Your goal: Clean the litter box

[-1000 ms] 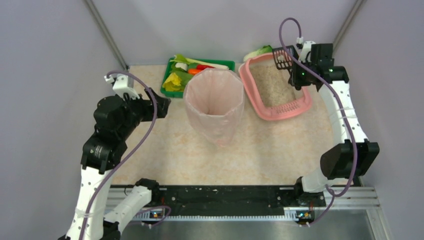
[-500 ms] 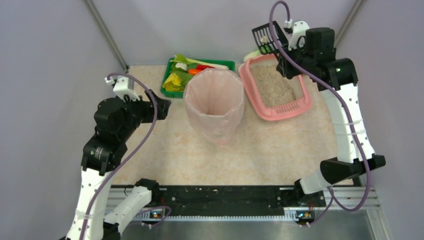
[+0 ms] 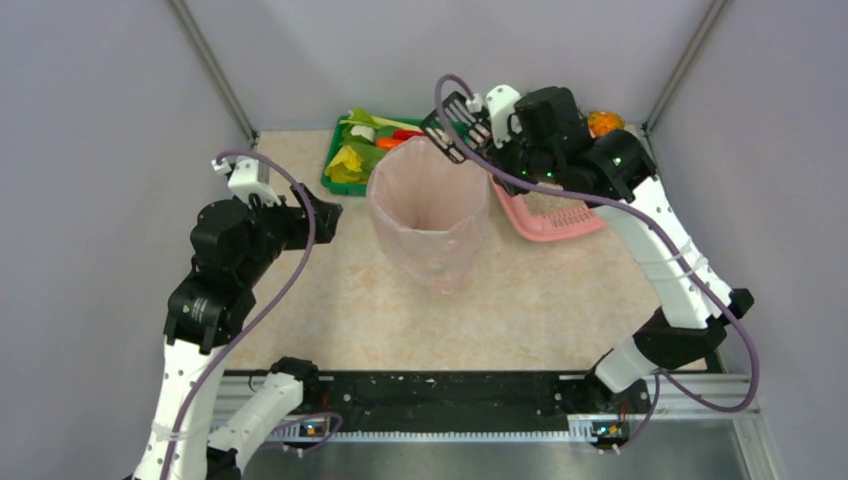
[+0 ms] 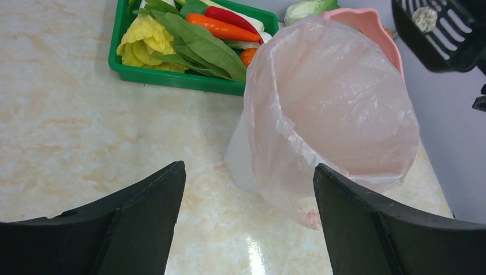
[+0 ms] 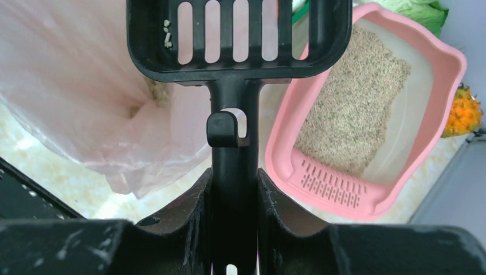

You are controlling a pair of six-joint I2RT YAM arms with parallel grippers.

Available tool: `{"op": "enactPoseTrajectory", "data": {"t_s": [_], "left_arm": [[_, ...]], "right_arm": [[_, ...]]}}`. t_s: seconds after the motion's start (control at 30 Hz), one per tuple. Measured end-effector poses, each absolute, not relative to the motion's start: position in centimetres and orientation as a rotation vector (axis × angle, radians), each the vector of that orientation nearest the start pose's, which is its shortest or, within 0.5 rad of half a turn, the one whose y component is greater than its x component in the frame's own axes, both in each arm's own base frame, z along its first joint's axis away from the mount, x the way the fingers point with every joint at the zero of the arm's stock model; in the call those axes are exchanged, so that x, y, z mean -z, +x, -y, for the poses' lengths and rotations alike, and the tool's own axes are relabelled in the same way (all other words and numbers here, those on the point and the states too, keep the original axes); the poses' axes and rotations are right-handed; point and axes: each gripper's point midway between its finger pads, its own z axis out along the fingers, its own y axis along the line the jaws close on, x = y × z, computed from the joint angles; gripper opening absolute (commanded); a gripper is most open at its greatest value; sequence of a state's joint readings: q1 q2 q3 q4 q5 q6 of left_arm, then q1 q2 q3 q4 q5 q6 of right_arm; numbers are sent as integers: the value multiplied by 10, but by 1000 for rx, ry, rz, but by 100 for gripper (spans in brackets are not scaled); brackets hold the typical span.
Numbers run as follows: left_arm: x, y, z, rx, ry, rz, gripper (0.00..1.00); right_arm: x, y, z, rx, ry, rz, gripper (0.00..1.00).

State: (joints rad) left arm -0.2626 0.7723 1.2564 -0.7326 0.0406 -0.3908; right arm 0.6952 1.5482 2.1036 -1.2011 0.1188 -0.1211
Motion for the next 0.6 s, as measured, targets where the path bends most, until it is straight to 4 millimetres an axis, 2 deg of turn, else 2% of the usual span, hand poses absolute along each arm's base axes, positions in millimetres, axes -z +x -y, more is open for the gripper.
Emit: {"op": "enactPoseTrajectory", "data": {"t_s": [0.17,0.33,0.47,0.6], "left_arm": [[-365,237,88,497,-90,-1849,87],[-365,237,88,498,-92,-1850,87],[-365,237,88,499,-91,-1850,87],[-364,238,88,498,-91,-1854,87]], "right_arm": [[-357,278,-226,-26,-969,-2044,0],[-336,265,-231,249,-1142,-1971,0],[-326,267,-224,503,-1231,-1898,0],[-329,274,-213,777,-1284,-1783,0]]}}
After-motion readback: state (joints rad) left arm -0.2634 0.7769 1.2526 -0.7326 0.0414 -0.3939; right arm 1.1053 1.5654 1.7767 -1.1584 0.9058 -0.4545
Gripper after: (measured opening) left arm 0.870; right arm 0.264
